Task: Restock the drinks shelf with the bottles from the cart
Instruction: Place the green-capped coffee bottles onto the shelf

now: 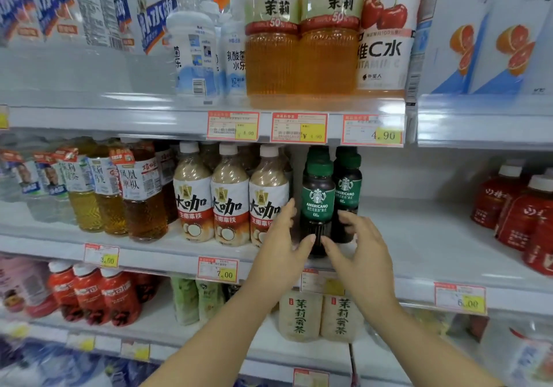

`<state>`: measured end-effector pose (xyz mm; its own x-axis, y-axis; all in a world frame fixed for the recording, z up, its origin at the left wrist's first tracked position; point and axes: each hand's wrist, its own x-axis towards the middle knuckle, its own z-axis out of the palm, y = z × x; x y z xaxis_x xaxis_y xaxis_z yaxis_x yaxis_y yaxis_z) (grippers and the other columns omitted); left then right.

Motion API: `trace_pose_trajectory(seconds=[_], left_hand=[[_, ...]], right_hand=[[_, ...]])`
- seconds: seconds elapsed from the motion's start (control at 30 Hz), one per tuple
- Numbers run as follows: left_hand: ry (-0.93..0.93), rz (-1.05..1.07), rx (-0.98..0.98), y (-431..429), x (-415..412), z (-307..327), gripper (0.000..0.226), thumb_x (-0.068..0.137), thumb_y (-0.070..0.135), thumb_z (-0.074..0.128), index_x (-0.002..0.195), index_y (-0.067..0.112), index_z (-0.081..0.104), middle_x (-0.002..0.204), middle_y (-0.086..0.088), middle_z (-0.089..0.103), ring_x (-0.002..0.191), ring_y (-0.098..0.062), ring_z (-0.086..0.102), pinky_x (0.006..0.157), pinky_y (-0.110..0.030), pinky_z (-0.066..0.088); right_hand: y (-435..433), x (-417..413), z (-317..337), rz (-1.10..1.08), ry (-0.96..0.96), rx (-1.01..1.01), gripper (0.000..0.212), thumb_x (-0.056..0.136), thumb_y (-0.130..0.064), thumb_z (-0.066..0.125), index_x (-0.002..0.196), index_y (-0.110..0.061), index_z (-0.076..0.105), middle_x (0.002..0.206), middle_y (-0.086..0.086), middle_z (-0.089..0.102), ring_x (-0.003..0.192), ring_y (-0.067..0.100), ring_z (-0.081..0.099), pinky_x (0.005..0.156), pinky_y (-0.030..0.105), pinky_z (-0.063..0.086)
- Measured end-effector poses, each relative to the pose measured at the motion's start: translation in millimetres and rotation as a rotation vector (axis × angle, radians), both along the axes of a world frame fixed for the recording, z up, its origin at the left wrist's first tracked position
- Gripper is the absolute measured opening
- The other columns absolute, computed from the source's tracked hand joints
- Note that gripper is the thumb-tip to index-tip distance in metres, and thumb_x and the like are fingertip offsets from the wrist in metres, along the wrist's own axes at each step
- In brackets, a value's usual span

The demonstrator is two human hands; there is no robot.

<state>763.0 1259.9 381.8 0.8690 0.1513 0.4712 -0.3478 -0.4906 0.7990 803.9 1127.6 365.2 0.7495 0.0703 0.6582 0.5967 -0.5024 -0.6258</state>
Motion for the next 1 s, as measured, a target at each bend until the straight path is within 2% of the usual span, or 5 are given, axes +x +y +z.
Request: trace_pose_trajectory(seconds=[0.2, 0.37, 0.57, 0.77, 1.0], left_hand=[[0.050, 0.100, 0.051, 65, -74, -83, 0.037, 0.094, 0.016, 0.052, 0.110, 0.048, 0.047, 0.109, 0.027, 0.055, 0.102, 0.016, 0.050, 0.082, -0.002, 0.039], [0.362, 0.223, 0.010, 143, -136, -186, 0.025, 0.095, 0.015, 0.050, 0.118, 0.021, 0.059, 0.103, 0.013, 0.059, 0.096, -0.001, 0.055, 0.078, -0.011, 0.044], [0.696, 0.346, -0.005, 228, -222, -307, 0.028, 0.093, 0.011, 0.051, 0.116, 0.020, 0.062, 0.103, 0.006, 0.067, 0.089, -0.006, 0.061, 0.078, -0.025, 0.052], [0.980, 0.362, -0.029, 268, -295, -407, 0.025, 0.095, 0.019, 0.051, 0.117, 0.020, 0.062, 0.109, 0.005, 0.067, 0.086, -0.012, 0.065, 0.079, -0.024, 0.052], [1.087, 0.313, 0.021, 280, -327, -470, 0.027, 0.097, 0.019, 0.046, 0.119, 0.018, 0.061, 0.105, 0.001, 0.065, 0.089, -0.013, 0.062, 0.078, -0.025, 0.049]], right_hand=[[46, -68, -73, 0.254, -0.103, -0.160, 0.020, 0.085, -0.027, 0.050, 0.093, -0.018, 0.067, 0.088, -0.007, 0.067, 0.084, 0.005, 0.055, 0.076, 0.023, 0.044], [113, -113, -177, 0.404, 0.301, -0.378, 0.012, 0.080, -0.019, 0.060, 0.088, -0.017, 0.069, 0.083, -0.004, 0.068, 0.071, 0.011, 0.061, 0.066, 0.027, 0.052], [174, -163, -302, 0.534, 0.783, -0.717, 0.019, 0.086, -0.019, 0.059, 0.102, -0.027, 0.064, 0.087, -0.013, 0.060, 0.078, 0.007, 0.056, 0.072, 0.025, 0.045], [209, -208, -409, 0.593, 1.183, -0.929, 0.037, 0.090, -0.021, 0.059, 0.127, -0.018, 0.054, 0.124, 0.002, 0.060, 0.113, 0.018, 0.057, 0.091, 0.025, 0.043], [233, -233, -491, 0.547, 1.415, -1.061, 0.066, 0.085, -0.027, 0.066, 0.142, -0.014, 0.033, 0.143, 0.008, 0.043, 0.126, 0.022, 0.046, 0.094, 0.026, 0.040]])
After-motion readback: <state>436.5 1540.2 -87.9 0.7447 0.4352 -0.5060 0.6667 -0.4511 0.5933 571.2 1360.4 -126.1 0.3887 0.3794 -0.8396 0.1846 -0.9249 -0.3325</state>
